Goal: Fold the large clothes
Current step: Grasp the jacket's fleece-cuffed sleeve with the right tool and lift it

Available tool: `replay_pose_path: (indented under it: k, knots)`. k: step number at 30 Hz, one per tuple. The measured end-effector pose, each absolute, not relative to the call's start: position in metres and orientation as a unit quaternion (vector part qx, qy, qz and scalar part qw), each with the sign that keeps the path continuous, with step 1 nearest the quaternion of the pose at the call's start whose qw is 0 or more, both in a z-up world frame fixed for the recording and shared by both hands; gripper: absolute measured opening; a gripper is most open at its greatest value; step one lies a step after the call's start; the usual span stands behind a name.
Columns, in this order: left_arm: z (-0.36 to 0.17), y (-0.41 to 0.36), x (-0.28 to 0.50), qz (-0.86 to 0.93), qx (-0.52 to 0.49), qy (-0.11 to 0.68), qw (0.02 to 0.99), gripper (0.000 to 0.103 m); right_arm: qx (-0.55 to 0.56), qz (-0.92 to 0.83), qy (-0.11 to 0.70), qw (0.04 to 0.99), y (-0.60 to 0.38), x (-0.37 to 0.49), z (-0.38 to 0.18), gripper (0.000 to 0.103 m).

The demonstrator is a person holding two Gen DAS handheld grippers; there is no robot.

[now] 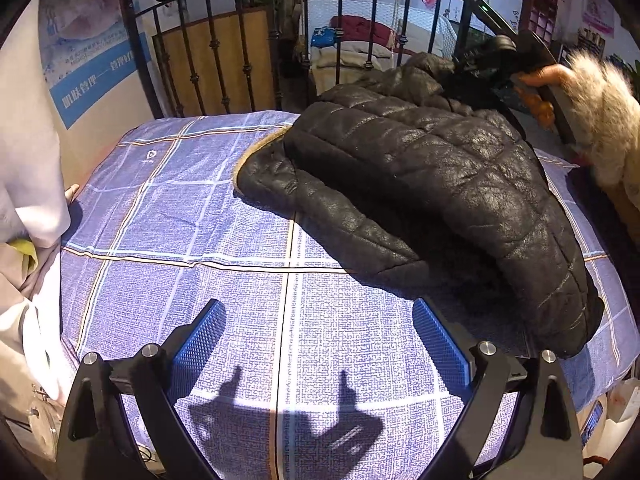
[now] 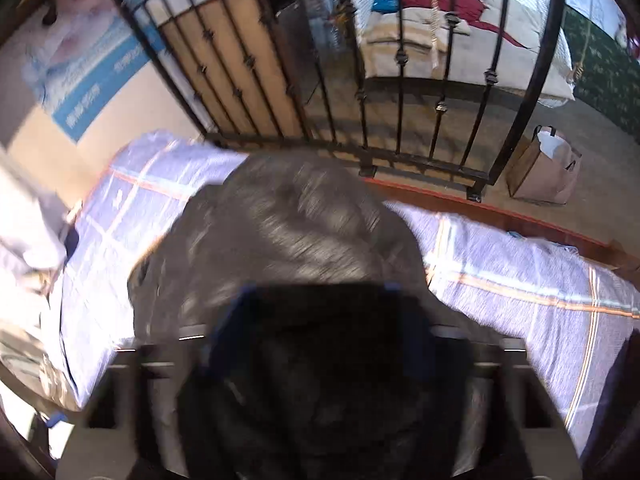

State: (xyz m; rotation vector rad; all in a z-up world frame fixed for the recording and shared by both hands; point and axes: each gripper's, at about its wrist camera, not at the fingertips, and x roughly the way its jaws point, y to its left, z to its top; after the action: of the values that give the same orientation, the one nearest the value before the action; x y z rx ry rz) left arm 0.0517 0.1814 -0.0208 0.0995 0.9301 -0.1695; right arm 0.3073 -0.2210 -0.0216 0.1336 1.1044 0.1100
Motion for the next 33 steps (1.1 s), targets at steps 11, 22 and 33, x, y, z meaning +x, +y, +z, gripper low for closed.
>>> replay_pose_path:
  k: [11,22,33]
  knots:
    - [0.038,0.244,0.032,-0.062,-0.033,0.387,0.920,0.092,-0.006,0.243,0.471,0.848,-0.071,0.045,0.012,0.012]
    - [0.091,0.275,-0.044,-0.050,-0.031,0.338,0.939,0.097,-0.083,0.375,0.509,0.770,0.100,-0.062,-0.042,0.051]
    - [-0.009,0.344,0.027,-0.027,-0.226,0.449,0.864,0.097,-0.013,0.240,0.413,0.878,-0.014,0.004,0.058,0.089]
